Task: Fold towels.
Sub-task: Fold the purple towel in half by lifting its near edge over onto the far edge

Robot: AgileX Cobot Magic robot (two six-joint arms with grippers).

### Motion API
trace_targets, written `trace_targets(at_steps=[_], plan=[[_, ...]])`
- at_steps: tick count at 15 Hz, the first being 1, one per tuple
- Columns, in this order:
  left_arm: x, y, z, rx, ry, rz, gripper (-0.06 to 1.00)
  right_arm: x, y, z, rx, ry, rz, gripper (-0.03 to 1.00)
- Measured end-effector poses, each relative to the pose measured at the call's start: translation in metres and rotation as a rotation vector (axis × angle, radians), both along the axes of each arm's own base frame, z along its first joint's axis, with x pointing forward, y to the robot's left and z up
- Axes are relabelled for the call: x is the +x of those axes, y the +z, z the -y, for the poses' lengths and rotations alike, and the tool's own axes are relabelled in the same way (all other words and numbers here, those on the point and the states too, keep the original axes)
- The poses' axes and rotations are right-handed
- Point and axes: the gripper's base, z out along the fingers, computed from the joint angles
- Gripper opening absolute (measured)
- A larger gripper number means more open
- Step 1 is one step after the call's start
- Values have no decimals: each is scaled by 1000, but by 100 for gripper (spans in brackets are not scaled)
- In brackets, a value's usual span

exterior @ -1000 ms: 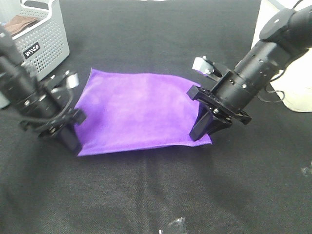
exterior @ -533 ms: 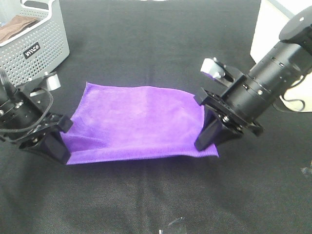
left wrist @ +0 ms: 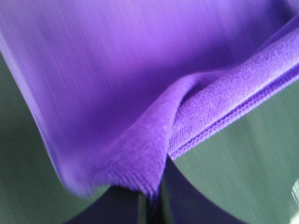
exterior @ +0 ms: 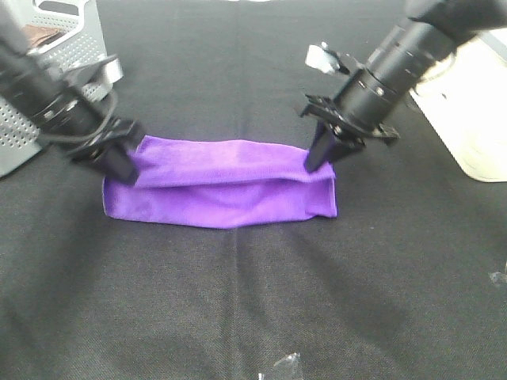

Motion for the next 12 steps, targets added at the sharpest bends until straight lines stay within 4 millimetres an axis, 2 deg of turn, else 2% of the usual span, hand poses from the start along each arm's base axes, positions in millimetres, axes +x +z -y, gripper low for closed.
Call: trace_targets(at_steps=[4, 6, 10, 12], plan=[[54, -13, 10, -10, -2, 65, 0, 44, -12, 0, -90, 6, 80, 0], [77, -21, 14, -15, -12, 89, 0, 62, -22, 8, -92, -33, 100, 0], [96, -32, 17, -7, -18, 116, 0, 78, -33, 12, -90, -78, 166, 0], [103, -46, 17, 1, -8, 125, 0, 80, -46, 12, -94, -84, 165, 0]])
